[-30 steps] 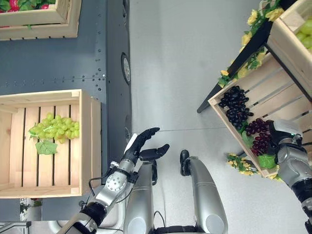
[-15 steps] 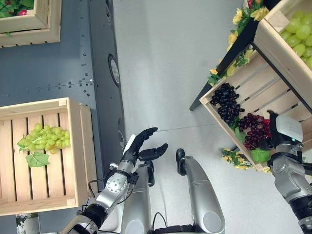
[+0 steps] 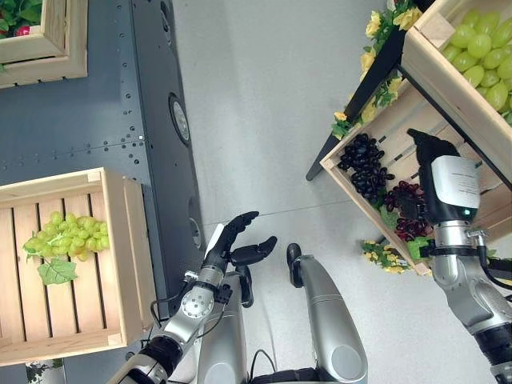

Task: Pick up the fruits from the basket on one side to the basket on the other side

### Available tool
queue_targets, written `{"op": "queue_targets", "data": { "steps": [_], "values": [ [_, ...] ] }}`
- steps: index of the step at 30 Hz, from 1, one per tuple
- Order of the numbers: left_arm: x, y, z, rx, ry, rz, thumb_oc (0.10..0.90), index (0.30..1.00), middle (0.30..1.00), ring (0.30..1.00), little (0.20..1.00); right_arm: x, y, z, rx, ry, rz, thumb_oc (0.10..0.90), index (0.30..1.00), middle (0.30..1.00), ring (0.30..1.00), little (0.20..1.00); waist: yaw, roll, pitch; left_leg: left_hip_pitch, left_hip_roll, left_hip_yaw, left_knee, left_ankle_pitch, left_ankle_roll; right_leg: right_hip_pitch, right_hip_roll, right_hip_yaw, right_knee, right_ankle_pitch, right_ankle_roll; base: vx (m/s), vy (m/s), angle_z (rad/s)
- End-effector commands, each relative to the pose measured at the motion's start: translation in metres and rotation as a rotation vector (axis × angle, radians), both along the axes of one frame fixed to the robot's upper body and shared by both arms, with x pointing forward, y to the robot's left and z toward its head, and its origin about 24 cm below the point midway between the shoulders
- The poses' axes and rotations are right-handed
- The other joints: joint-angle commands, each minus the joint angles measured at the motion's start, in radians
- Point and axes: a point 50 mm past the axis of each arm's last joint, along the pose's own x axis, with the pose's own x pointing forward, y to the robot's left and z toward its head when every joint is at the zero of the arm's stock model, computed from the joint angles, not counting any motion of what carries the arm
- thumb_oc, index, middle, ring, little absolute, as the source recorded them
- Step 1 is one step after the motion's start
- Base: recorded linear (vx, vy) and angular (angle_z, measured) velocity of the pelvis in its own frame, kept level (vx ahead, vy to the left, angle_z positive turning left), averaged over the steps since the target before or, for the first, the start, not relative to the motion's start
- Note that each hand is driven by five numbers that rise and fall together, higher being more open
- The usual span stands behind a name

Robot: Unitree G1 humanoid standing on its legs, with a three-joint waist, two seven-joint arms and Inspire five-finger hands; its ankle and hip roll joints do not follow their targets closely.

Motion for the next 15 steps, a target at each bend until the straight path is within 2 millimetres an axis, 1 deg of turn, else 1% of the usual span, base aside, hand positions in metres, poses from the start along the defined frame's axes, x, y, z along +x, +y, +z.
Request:
{"op": "queue_targets", "data": {
  "steps": [1, 5, 9, 10, 12, 13, 15],
  "values": [
    [0.001, -0.017, 0.02, -0.072, -0.168, -0.041, 0.8, 0.9, 0.9, 0.9, 0.9, 0.003, 0.015, 0.036, -0.006, -0.134, 0.142, 0.8, 0.9, 0.9, 0.9, 0.9, 0.034, -0.011, -0.015, 0.053, -0.046, 0.1, -0.071, 0.008, 0.096, 0.077, 0.029, -0.045, 0.016, -0.02, -0.046, -0.01, -0.042, 0.03],
    [0.002, -0.018, 0.023, -0.068, -0.182, -0.047, 0.8, 0.9, 0.9, 0.9, 0.9, 0.006, 0.028, 0.023, 0.048, -0.075, 0.2, 0.8, 0.9, 0.9, 0.9, 0.9, 0.048, -0.007, -0.015, 0.048, -0.052, 0.091, -0.068, 0.012, 0.096, 0.078, 0.023, -0.052, 0.022, -0.025, -0.052, -0.01, -0.04, 0.03],
    [0.004, -0.02, 0.033, -0.068, -0.259, -0.05, 0.8, 0.9, 0.9, 0.9, 0.9, 0.008, 0.037, 0.015, 0.109, -0.036, 0.241, 0.8, 0.9, 0.9, 0.9, 0.9, 0.062, -0.002, -0.015, 0.048, -0.059, 0.086, -0.07, 0.016, 0.092, 0.084, 0.016, -0.06, 0.02, -0.029, -0.055, -0.01, -0.03, 0.06],
    [0.004, -0.021, 0.048, -0.066, -0.381, -0.025, 0.8, 0.9, 0.9, 0.9, 0.9, 0.008, 0.04, 0.008, 0.172, -0.013, 0.255, 0.8, 0.9, 0.9, 0.9, 0.9, 0.071, 0.002, -0.015, 0.047, -0.063, 0.08, -0.07, 0.017, 0.09, 0.087, 0.01, -0.065, 0.021, -0.033, -0.057, 0.01, -0.03, 0.08],
    [0.005, -0.014, 0.067, -0.102, -0.513, 0.043, 0.8, 0.9, 0.9, 0.9, 0.9, 0.007, 0.043, -0.004, 0.228, 0.01, 0.263, 0.8, 0.9, 0.9, 0.9, 0.9, 0.085, 0.008, -0.015, 0.037, -0.068, 0.073, -0.058, 0.015, 0.089, 0.083, 0.001, -0.073, 0.03, -0.039, -0.06, 0.01, -0.036, 0.14],
    [0.005, -0.014, 0.069, -0.104, -0.52, 0.045, 0.8, 0.9, 0.9, 0.9, 0.9, 0.007, 0.044, -0.005, 0.231, 0.011, 0.263, 0.8, 0.9, 0.9, 0.9, 0.9, 0.086, 0.008, -0.015, 0.037, -0.069, 0.072, -0.057, 0.015, 0.089, 0.083, 0.0, -0.073, 0.031, -0.039, -0.06, 0.01, -0.055, 0.23],
    [0.003, -0.006, 0.097, -0.163, -0.66, 0.054, 0.8, 0.9, 0.9, 0.9, 0.9, 0.003, 0.048, -0.022, 0.254, 0.033, 0.245, 0.8, 0.9, 0.9, 0.9, 0.9, 0.11, 0.014, -0.015, 0.02, -0.076, 0.062, -0.042, 0.017, 0.086, 0.079, -0.011, -0.089, 0.037, -0.041, -0.062, 0.01, -0.082, 0.33]
  ]
}}
